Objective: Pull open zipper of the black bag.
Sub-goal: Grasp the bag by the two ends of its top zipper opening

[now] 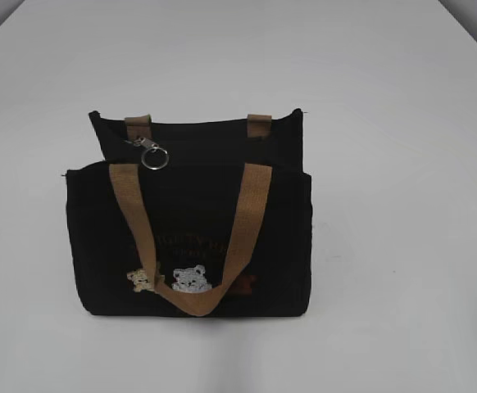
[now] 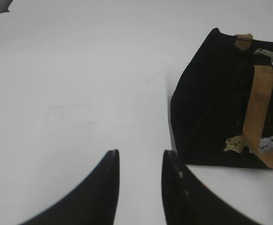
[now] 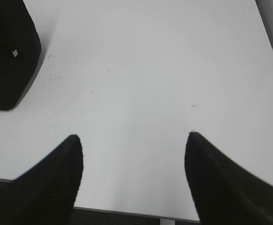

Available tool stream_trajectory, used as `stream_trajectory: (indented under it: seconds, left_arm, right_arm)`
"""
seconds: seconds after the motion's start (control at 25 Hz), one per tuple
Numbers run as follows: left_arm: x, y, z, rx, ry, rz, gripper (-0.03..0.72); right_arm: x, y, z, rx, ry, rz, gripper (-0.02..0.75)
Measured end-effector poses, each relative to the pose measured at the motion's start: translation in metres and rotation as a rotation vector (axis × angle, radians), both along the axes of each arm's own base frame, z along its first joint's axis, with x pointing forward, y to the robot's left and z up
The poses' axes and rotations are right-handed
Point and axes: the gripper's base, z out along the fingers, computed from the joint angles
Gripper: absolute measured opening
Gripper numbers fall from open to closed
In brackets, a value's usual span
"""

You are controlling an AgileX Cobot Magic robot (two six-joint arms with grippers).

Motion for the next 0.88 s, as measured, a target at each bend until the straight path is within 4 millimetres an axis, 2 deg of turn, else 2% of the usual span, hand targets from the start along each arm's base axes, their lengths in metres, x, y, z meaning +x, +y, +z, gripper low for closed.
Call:
stream_trajectory:
  seconds: [0.16,0.28,0.44,0.56,0.68,0.76,0.88]
  left_arm:
    - [0.000,-0.006,0.002,-0.065,-0.012,-0.054,0.237]
    - [0.003,-0.011,0.011,-0.136,-0.030,-0.099,0.238]
    - [0.020,-0.012,0.029,-0.183,-0.052,-0.092,0.241]
    - [0.043,-0.016,0.043,-0.296,-0.059,-0.104,0.278]
    - [0.073,-0.021,0.056,-0.347,-0.010,-0.143,0.367]
    - [0.098,-0.025,0.061,-0.366,0.057,-0.177,0.416]
    - [0.136,-0.034,0.067,-0.410,0.163,-0.248,0.440]
  right_arm:
    - [0.000,0.002,0.000,0.025,-0.001,0.016,0.528]
    - [0.002,0.005,0.004,0.057,-0.006,0.034,0.513]
    - [0.024,0.007,0.023,0.093,-0.025,0.040,0.485]
    - [0.047,0.008,0.032,0.126,-0.035,0.050,0.481]
    - [0.069,0.011,0.037,0.123,-0.060,0.108,0.480]
    - [0.083,0.014,0.038,0.094,-0.046,0.155,0.473]
    - [0.106,0.021,0.036,0.051,0.041,0.225,0.462]
